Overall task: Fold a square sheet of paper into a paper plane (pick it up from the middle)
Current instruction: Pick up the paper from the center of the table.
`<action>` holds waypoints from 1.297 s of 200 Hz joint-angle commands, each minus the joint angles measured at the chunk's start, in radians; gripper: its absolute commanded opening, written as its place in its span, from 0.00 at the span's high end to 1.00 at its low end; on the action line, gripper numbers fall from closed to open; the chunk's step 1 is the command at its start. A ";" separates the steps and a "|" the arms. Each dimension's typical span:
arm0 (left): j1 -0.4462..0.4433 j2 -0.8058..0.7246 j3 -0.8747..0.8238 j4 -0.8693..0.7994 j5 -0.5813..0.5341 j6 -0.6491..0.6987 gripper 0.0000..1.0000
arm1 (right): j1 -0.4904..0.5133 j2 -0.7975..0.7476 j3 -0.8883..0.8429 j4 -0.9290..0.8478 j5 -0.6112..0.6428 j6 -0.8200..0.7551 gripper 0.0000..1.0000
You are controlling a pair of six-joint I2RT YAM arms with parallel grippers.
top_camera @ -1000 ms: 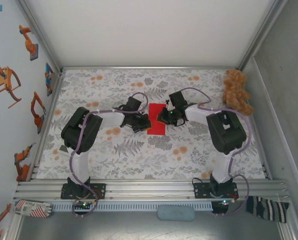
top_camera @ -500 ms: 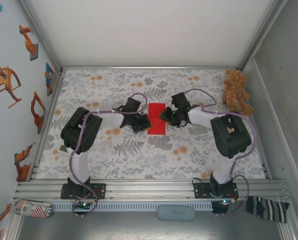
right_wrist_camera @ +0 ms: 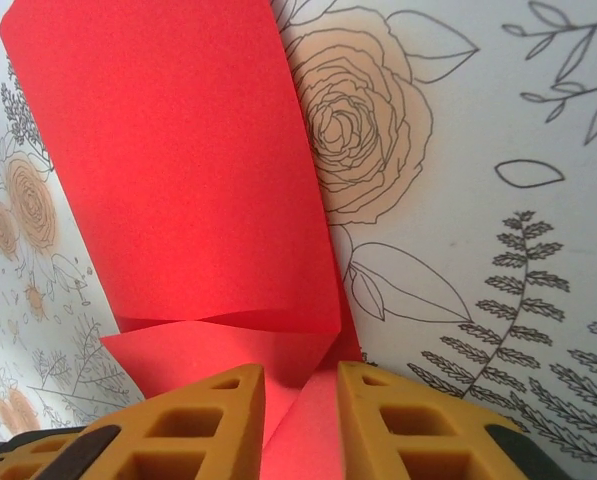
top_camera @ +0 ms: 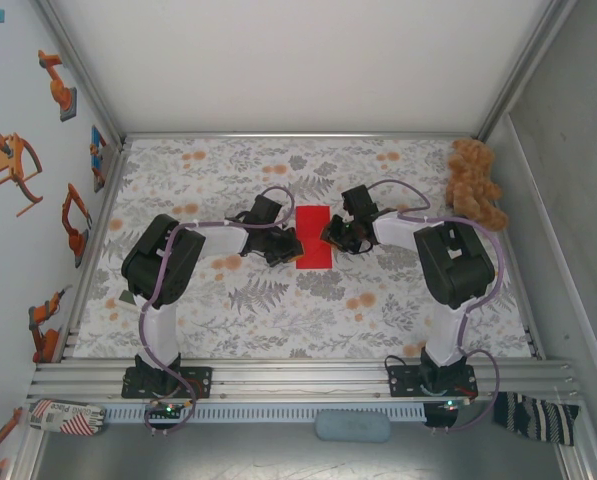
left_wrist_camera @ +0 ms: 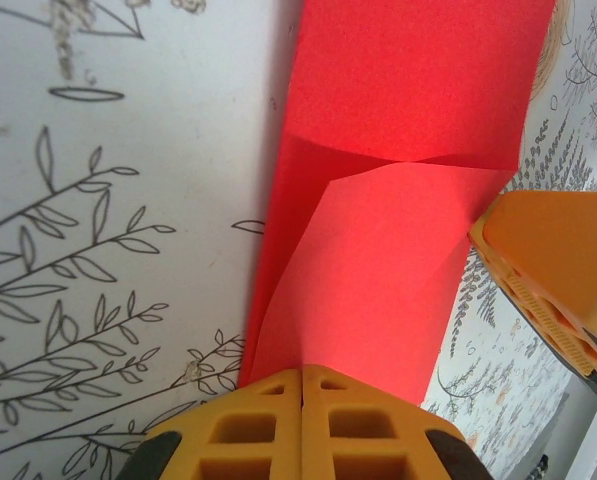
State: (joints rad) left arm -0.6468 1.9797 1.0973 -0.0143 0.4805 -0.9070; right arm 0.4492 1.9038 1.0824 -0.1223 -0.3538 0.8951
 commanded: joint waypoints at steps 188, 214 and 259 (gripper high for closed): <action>0.007 -0.002 -0.028 -0.079 -0.011 -0.012 1.00 | -0.015 -0.017 -0.137 0.324 -0.133 0.069 0.81; 0.008 -0.007 -0.027 -0.081 -0.013 -0.013 1.00 | -0.015 -0.025 -0.142 0.326 -0.125 0.056 0.82; 0.011 -0.036 -0.020 -0.102 -0.016 -0.005 0.98 | -0.017 -0.038 -0.149 0.324 -0.088 0.047 0.94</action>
State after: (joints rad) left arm -0.6430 1.9770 1.0969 -0.0193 0.4835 -0.9077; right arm 0.4389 1.9087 0.9512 0.1822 -0.4713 0.9562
